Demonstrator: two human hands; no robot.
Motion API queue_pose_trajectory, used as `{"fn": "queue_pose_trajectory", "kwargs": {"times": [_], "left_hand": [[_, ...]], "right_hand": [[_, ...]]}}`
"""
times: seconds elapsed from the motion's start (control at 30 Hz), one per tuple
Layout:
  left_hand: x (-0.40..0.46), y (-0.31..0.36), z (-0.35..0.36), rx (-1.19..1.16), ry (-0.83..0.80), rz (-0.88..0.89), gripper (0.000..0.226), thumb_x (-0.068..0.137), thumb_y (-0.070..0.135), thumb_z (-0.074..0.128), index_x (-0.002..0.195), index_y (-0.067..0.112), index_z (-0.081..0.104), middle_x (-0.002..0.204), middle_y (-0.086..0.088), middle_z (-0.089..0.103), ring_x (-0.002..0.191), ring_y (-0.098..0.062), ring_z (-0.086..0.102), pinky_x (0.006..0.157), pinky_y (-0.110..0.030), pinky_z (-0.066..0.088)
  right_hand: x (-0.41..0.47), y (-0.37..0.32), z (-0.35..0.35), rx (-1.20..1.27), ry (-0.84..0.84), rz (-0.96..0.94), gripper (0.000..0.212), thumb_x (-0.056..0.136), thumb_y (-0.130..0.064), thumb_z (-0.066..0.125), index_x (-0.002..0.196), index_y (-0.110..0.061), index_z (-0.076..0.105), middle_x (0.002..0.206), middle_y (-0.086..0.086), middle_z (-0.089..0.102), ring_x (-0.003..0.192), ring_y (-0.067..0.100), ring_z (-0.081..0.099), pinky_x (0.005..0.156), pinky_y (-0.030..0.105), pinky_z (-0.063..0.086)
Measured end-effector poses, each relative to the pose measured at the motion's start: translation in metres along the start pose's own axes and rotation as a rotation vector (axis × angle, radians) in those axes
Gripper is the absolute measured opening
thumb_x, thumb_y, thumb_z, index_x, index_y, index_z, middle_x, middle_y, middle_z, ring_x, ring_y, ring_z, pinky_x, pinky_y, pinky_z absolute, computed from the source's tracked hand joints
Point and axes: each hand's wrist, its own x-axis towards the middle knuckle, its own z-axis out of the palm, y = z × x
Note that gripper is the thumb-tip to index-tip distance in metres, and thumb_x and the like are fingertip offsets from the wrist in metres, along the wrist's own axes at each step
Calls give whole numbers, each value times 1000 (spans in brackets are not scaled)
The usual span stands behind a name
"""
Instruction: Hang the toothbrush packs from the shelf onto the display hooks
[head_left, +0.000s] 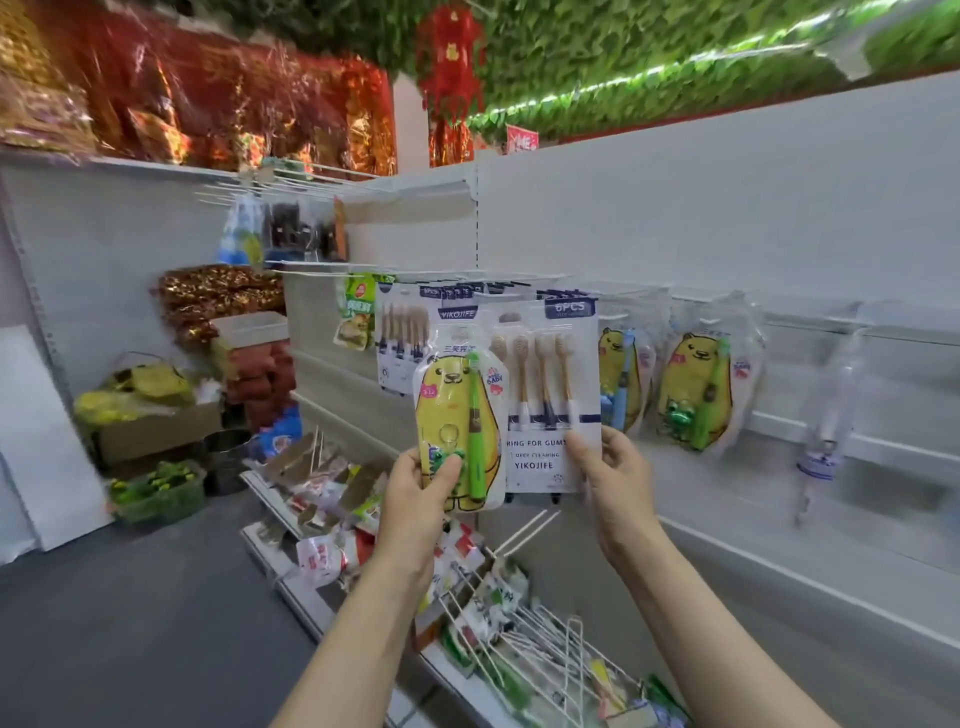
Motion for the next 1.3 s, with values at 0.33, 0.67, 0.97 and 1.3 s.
{"fn": "queue_pose_trajectory", "kwargs": {"times": [0.33, 0.67, 0.97, 1.3], "left_hand": [[146, -3, -60, 5, -270, -72, 24, 94, 14, 64, 117, 13, 57, 111, -8, 72, 103, -23, 69, 96, -47, 53], [206, -9, -65, -54, -444, -96, 26, 95, 13, 63, 120, 10, 56, 113, -7, 72, 105, -22, 69, 96, -43, 53], [242, -17, -64, -69, -476, -108, 25, 94, 11, 63, 118, 9, 57, 113, -8, 71, 107, -22, 67, 99, -44, 52], [251, -25, -58, -88, -510, -115, 22, 95, 12, 62, 115, 14, 56, 114, -6, 71, 106, -19, 67, 93, -35, 53]], "right_hand": [[58, 49, 114, -48, 234, 9, 18, 92, -23, 71, 107, -15, 65, 103, 8, 77, 96, 28, 73, 74, 37, 58], [96, 58, 145, -95, 405, -9, 19, 92, -22, 71, 107, -13, 62, 100, 12, 76, 91, 31, 73, 74, 54, 61], [118, 83, 145, -76, 479, -34, 15, 93, -18, 70, 106, -13, 63, 102, 12, 76, 96, 29, 73, 88, 63, 55], [138, 78, 130, -131, 469, -50, 27, 93, -18, 70, 116, -7, 61, 99, 4, 75, 86, 13, 74, 63, 20, 57]]}}
